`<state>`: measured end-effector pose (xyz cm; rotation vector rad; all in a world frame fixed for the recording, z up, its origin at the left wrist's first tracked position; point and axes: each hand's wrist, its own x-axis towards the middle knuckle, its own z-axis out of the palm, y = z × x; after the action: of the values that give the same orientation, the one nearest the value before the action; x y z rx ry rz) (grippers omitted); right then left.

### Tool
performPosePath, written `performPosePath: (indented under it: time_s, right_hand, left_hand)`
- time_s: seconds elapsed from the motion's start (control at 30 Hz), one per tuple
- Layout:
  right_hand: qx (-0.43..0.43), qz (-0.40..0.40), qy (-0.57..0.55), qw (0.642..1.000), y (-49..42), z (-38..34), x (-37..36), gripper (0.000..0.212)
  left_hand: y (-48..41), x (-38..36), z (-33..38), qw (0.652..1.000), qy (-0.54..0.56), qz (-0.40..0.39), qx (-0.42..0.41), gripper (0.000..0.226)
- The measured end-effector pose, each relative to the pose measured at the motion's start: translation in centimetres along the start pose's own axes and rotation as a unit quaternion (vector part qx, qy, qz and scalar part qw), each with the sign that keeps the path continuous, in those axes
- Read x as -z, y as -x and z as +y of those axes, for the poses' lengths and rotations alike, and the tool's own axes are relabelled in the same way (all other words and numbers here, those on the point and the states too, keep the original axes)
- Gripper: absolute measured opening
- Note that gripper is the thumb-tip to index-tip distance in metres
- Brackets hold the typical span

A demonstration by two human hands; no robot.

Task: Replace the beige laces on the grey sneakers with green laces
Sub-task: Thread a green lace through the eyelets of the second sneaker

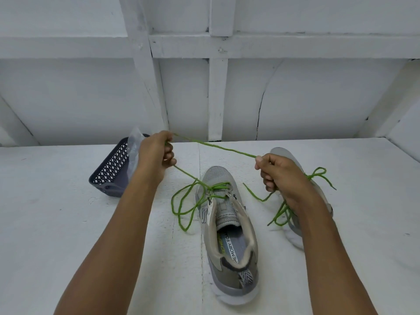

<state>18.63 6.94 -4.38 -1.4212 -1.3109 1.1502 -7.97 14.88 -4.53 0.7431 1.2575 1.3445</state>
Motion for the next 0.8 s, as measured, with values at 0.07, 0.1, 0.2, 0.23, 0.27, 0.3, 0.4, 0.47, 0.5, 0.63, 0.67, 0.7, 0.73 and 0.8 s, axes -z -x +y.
performPosePath:
  time_s: [0.07, 0.1, 0.2, 0.23, 0.27, 0.3, 0.4, 0.47, 0.5, 0.63, 0.67, 0.7, 0.73, 0.8]
  right_hand:
    - [0.007, -0.009, 0.023, 1.0, -0.1, 0.0, -0.3, 0.029]
    - [0.011, -0.02, 0.038, 0.999, -0.2, 0.0, -0.6, 0.03]
    - [0.033, -0.067, 0.087, 0.993, -0.2, -0.2, -1.7, 0.03]
    - [0.039, -0.085, 0.102, 0.99, -0.2, -0.3, -2.2, 0.029]
    - [0.043, -0.102, 0.112, 0.988, -0.2, -0.3, -2.5, 0.029]
    - [0.045, -0.114, 0.122, 0.985, -0.2, -0.3, -2.8, 0.03]
    - [0.039, -0.126, 0.123, 0.984, -0.3, -0.4, -3.1, 0.037]
    - [0.027, -0.113, 0.105, 0.988, -0.2, -0.1, -2.5, 0.038]
    - [0.025, -0.104, 0.1, 0.989, -0.2, 0.0, -2.1, 0.037]
    - [0.024, -0.093, 0.126, 0.987, -0.1, 0.6, -0.8, 0.03]
    - [0.021, -0.087, 0.127, 0.988, -0.2, 0.8, -0.7, 0.028]
    - [0.019, -0.08, 0.127, 0.988, -0.3, 0.9, -0.7, 0.027]
    - [0.019, -0.072, 0.13, 0.989, -0.4, 1.0, -0.7, 0.027]
    - [0.028, -0.068, 0.149, 0.986, -0.5, 1.1, -0.8, 0.027]
  left_hand:
    - [-0.6, 0.2, -0.9, 0.982, -0.184, 0.028, -0.029, 0.01]
    - [-0.5, 0.2, -1.5, 0.953, -0.294, 0.025, -0.065, 0.024]
    - [1.6, -0.9, -1.7, 0.86, -0.454, -0.111, -0.205, 0.057]
    - [2.7, -1.5, -1.4, 0.839, -0.456, -0.2, -0.221, 0.055]
    - [3.5, -2.2, -1.4, 0.814, -0.458, -0.284, -0.217, 0.048]
    - [3.9, -2.7, -1.5, 0.791, -0.464, -0.343, -0.203, 0.038]
    - [4.3, -3.0, -1.7, 0.8, -0.427, -0.375, -0.189, 0.015]
    - [3.8, -2.4, -1.5, 0.846, -0.371, -0.331, -0.191, 0.017]
    - [3.5, -2.0, -1.3, 0.86, -0.356, -0.306, -0.197, 0.017]
    - [1.2, -0.8, -1.1, 0.86, -0.438, -0.168, -0.201, 0.023]
    - [0.6, -0.6, -1.3, 0.853, -0.465, -0.138, -0.194, 0.023]
    - [0.1, -0.3, -1.4, 0.84, -0.495, -0.109, -0.191, 0.024]
    - [-0.3, -0.1, -1.6, 0.819, -0.535, -0.084, -0.191, 0.024]
    - [-0.3, 0.2, -1.7, 0.757, -0.616, -0.067, -0.207, 0.019]
